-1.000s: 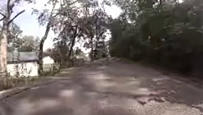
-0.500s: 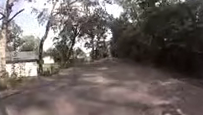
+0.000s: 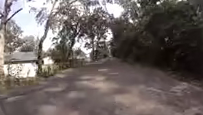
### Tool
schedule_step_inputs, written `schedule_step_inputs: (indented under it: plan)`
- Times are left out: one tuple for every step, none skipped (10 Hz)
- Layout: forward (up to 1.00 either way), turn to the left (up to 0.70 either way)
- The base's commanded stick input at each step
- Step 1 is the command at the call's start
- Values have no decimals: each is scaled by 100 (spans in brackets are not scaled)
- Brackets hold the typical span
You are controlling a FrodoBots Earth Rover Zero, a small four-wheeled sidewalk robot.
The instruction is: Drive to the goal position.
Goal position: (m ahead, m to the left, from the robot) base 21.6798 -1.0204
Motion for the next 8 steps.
schedule_step_inputs:
  plan:
    - [70,0]
    - [70,0]
    - [70,0]
    - [70,0]
    - [70,0]
    - [70,0]
    - [70,0]
    - [70,0]
